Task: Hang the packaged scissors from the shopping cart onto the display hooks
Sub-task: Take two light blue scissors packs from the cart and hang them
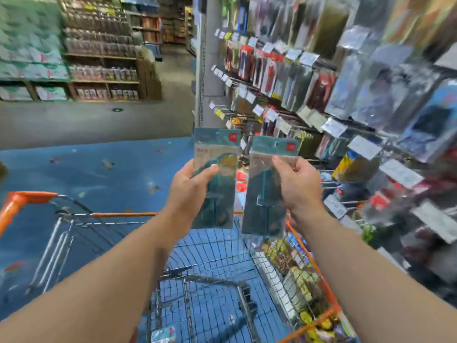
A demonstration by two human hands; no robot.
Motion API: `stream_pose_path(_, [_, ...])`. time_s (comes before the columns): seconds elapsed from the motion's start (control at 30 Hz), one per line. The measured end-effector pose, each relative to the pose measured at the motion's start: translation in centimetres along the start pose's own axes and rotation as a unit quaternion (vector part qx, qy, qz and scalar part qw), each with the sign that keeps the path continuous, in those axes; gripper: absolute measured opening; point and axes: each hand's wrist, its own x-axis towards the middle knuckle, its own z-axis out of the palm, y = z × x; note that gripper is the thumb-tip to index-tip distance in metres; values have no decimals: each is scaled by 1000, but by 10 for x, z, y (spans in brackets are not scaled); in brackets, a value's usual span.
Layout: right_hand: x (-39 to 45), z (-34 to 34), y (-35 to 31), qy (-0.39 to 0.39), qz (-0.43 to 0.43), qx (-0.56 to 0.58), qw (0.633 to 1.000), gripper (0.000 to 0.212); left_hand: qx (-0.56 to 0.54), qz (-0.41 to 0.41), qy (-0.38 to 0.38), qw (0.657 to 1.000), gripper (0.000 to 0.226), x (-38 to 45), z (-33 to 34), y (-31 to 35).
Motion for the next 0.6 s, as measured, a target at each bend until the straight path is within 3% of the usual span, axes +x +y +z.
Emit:
stream_pose_path(0.13, [-31, -65, -65, 61, 7, 26, 998, 25, -46, -6, -98, 994, 27, -28, 48, 54])
stream_pose_path(0.33, [-95, -185, -138, 179, -32, 42, 983, 31, -91, -31, -240, 966, 12, -89, 144, 117])
stream_pose_path(0.43, [-134, -241, -168, 235, -28, 42, 971, 32, -110, -57, -301, 945, 13, -123, 193, 132])
stream_pose_path(0.5, [-159, -277, -185, 281, -33, 16, 959, 22, -107, -73, -338, 932, 17, -145, 227, 135])
stream_pose_path(0.6, [-203, -332, -202, 345, -46, 0, 937, 28, -96, -83, -375, 918, 15, -188, 280, 137])
